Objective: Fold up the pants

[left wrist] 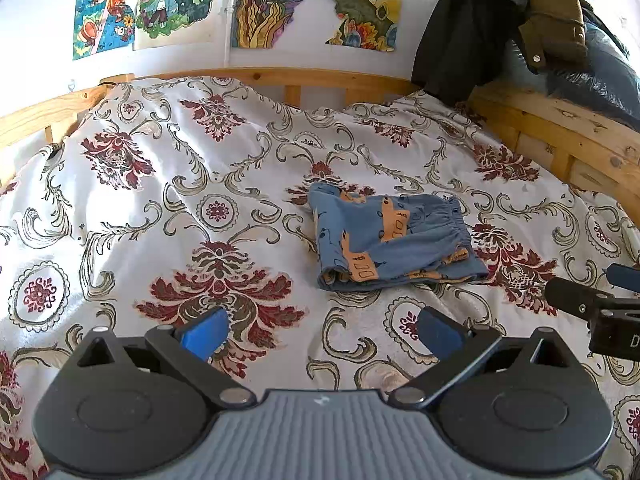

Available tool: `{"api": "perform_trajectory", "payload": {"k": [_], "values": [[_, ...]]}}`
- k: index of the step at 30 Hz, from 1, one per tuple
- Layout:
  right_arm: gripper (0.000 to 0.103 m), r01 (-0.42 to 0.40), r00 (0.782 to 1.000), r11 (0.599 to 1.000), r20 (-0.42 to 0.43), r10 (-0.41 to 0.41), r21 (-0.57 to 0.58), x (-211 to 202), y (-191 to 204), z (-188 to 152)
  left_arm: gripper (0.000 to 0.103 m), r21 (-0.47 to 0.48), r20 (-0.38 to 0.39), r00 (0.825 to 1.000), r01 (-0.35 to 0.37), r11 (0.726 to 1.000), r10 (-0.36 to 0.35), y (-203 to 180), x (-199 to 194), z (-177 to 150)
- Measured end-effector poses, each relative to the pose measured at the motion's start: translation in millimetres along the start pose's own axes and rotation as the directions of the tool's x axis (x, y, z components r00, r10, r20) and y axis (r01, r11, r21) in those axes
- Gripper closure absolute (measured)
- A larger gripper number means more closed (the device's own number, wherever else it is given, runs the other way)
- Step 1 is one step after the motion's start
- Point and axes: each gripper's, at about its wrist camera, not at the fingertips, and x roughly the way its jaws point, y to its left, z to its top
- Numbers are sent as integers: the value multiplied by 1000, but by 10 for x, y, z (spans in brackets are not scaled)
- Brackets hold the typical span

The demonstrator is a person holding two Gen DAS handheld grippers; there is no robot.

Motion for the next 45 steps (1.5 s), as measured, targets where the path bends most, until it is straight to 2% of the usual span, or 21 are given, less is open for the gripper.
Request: {"api": "perform_trajectory", "payload": {"k": [45], "values": [[1, 2, 1000, 1000, -6, -2, -11, 11, 25, -6, 0, -17, -17, 1000, -5, 1000, 4, 31, 3, -28]]}}
